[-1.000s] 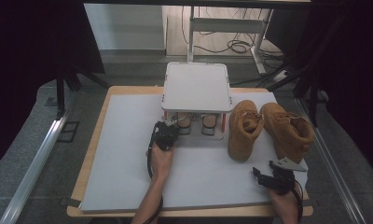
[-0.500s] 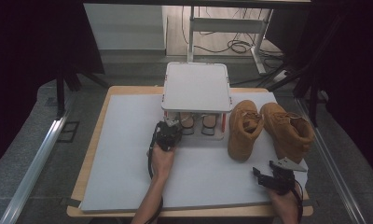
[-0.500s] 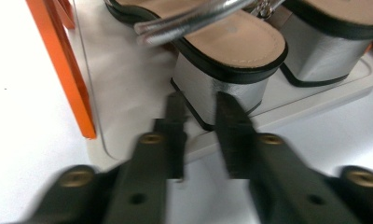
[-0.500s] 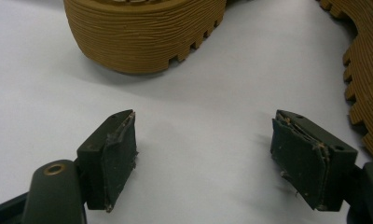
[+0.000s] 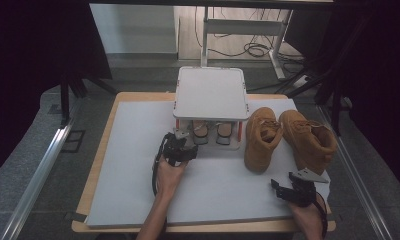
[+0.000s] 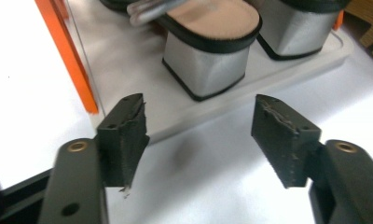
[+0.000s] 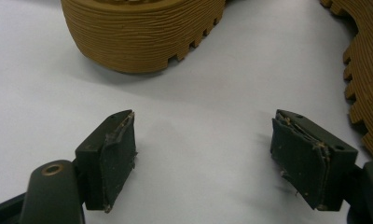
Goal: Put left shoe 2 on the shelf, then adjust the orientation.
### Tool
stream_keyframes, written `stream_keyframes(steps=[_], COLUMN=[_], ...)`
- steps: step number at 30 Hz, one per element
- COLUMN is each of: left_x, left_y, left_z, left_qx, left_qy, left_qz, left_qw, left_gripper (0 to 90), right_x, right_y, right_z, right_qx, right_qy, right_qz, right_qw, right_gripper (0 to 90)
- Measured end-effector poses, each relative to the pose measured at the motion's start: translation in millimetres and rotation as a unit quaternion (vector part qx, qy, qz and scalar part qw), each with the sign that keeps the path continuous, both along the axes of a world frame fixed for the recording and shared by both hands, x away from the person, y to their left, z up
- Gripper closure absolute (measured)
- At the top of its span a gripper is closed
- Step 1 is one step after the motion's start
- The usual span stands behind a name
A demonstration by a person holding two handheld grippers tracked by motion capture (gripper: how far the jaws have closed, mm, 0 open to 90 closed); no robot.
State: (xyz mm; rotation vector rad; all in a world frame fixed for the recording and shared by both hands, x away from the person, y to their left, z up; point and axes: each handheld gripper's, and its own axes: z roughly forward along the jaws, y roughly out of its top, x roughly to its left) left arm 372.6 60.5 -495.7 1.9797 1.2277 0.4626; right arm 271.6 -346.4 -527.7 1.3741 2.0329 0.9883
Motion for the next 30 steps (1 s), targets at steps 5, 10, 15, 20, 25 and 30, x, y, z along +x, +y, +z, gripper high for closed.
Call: stream_keyframes(steps=[5,10,15,20,25,30], left_x=[-6.2,-16.4,-27.6,-37.4,-47.2,-59.1], left_y=[6.8,15.1,24.6,34.7,40.8,48.6], left_z=[-2.6,-6.0,-8.0,-11.1,-15.1,-18.3], left_qx=[-0.003,-0.007,-0.011,-0.008,0.006,0.011], left_qy=[0.009,0.011,0.007,0.005,0.008,0.018], left_qz=[-0.010,-0.023,-0.032,-0.037,-0.044,-0.052], left_qw=[0.9999,0.9996,0.9994,0.9993,0.9990,0.9984], left_gripper=[28.3,24.0,20.7,17.5,14.5,13.5], right_x=[0.6,2.2,2.8,2.9,2.4,1.1], right_y=[0.2,0.2,1.3,2.3,5.2,9.8], right_z=[0.3,0.8,0.8,1.2,1.7,3.6], right_qx=[0.001,-0.002,-0.004,-0.007,-0.011,-0.009], right_qy=[0.002,0.008,0.010,0.011,0.009,0.005], right_qz=[0.000,0.011,0.016,0.019,0.028,0.040], right_qw=[1.0000,0.9999,0.9998,0.9997,0.9995,0.9991], right_gripper=[21.3,17.4,14.3,12.5,11.2,9.6])
